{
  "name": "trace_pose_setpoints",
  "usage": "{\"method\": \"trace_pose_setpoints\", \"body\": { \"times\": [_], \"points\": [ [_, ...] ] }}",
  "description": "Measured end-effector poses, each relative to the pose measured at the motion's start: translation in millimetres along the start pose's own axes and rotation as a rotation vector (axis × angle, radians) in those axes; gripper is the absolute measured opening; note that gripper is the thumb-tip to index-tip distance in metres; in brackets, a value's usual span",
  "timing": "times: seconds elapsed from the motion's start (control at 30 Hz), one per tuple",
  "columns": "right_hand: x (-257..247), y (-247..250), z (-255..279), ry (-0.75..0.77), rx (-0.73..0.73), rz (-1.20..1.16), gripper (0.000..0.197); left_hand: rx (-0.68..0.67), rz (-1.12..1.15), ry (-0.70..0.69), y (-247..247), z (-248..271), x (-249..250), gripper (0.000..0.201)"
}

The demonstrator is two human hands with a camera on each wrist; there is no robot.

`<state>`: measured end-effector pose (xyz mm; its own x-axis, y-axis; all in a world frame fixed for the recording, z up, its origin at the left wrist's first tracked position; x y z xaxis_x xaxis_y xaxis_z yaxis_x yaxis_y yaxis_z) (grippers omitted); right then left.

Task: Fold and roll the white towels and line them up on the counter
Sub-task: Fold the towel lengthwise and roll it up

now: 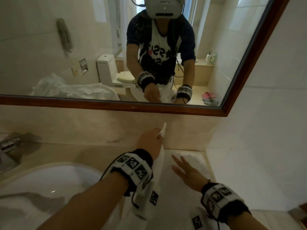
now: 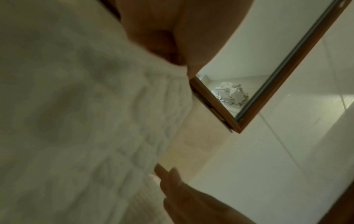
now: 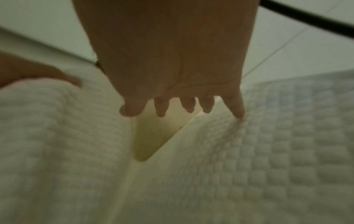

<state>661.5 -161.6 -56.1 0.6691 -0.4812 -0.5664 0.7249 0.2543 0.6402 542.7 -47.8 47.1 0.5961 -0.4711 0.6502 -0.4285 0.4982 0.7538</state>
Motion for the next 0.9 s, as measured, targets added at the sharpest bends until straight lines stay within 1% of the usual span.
{"method": "trace_pose_setpoints", "body": {
  "times": [0.03, 0.07, 0.1, 0.13, 0.17, 0.2, 0.23, 0.27, 0.3, 0.33, 0.37, 0.4, 0.47, 0.5, 0.57, 0.6, 0.7, 0.73, 0.77, 0.8, 0.83, 0.87, 0.9],
  "points": [
    [9, 9, 6, 0.000, 0.043, -0.122, 0.049, 0.007, 0.027, 0.001, -10, -6, 10, 0.038],
    [18, 17, 12, -0.030, 0.101, -0.279, 0.047, 0.006, 0.053, -0.001, -22, -11, 18, 0.040],
    [27, 23, 19, -0.077, 0.150, -0.438, 0.051, -0.028, 0.082, -0.008, -34, -15, 25, 0.041],
    [35, 26, 24, -0.114, 0.179, -0.582, 0.054, -0.113, 0.118, -0.022, -50, -18, 29, 0.044],
    [41, 27, 30, -0.138, 0.186, -0.694, 0.056, -0.254, 0.155, -0.036, -67, -20, 31, 0.048],
    [45, 27, 35, -0.144, 0.179, -0.766, 0.059, -0.424, 0.180, -0.028, -84, -18, 29, 0.055],
    [49, 25, 38, -0.142, 0.173, -0.784, 0.060, -0.567, 0.187, 0.007, -98, -16, 21, 0.060],
    [54, 24, 39, -0.144, 0.173, -0.779, 0.062, -0.634, 0.180, 0.050, -107, -14, 12, 0.062],
    [58, 22, 39, -0.163, 0.180, -0.747, 0.066, -0.625, 0.174, 0.081, -111, -14, 1, 0.059],
    [60, 21, 37, -0.177, 0.200, -0.700, 0.071, -0.563, 0.148, 0.087, -111, -14, -11, 0.056],
    [61, 20, 35, -0.193, 0.218, -0.611, 0.075, -0.498, 0.072, 0.090, -110, -15, -24, 0.053],
    [61, 18, 31, -0.223, 0.238, -0.481, 0.076, -0.465, -0.051, 0.095, -108, -15, -38, 0.054],
    [54, 14, 25, -0.302, 0.298, -0.239, 0.074, -0.453, -0.340, 0.096, -103, -12, -60, 0.060],
    [48, 12, 21, -0.323, 0.320, -0.182, 0.075, -0.461, -0.455, 0.093, -102, -10, -67, 0.065],
    [35, 8, 10, -0.345, 0.360, -0.170, 0.076, -0.472, -0.577, 0.082, -102, -6, -74, 0.072],
    [29, 8, 6, -0.348, 0.370, -0.158, 0.071, -0.472, -0.611, 0.065, -103, -4, -75, 0.075],
    [22, 12, 1, -0.363, 0.341, 0.049, 0.041, -0.478, -0.646, 0.018, -108, 0, -74, 0.079],
    [24, 15, 3, -0.370, 0.357, 0.076, 0.037, -0.497, -0.644, 0.024, -110, 0, -76, 0.085],
    [28, 19, 5, -0.369, 0.380, 0.074, 0.037, -0.510, -0.631, 0.021, -111, 0, -80, 0.101],
    [32, 23, 7, -0.367, 0.402, 0.063, 0.039, -0.529, -0.614, 0.018, -110, 0, -84, 0.123],
    [37, 30, 9, -0.373, 0.427, 0.054, 0.041, -0.553, -0.606, 0.021, -110, -1, -89, 0.140],
    [43, 37, 11, -0.387, 0.459, 0.043, 0.045, -0.557, -0.597, 0.019, -111, -1, -94, 0.149],
    [48, 45, 12, -0.402, 0.487, 0.032, 0.048, -0.558, -0.590, 0.019, -112, -2, -97, 0.151]
  ]
}}
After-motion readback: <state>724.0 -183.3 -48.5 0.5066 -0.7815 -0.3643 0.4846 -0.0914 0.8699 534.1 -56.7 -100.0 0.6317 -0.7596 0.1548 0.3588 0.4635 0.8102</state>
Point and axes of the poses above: each hand's wrist, its own z-axis away from the middle knuckle, its own y-axis out of the back of the hand, x = y × z, the point moved 2 cm from there along -z, towards the middle knuckle, and after that the axes turned 6 degrees about -x, right-handed, at the moved point
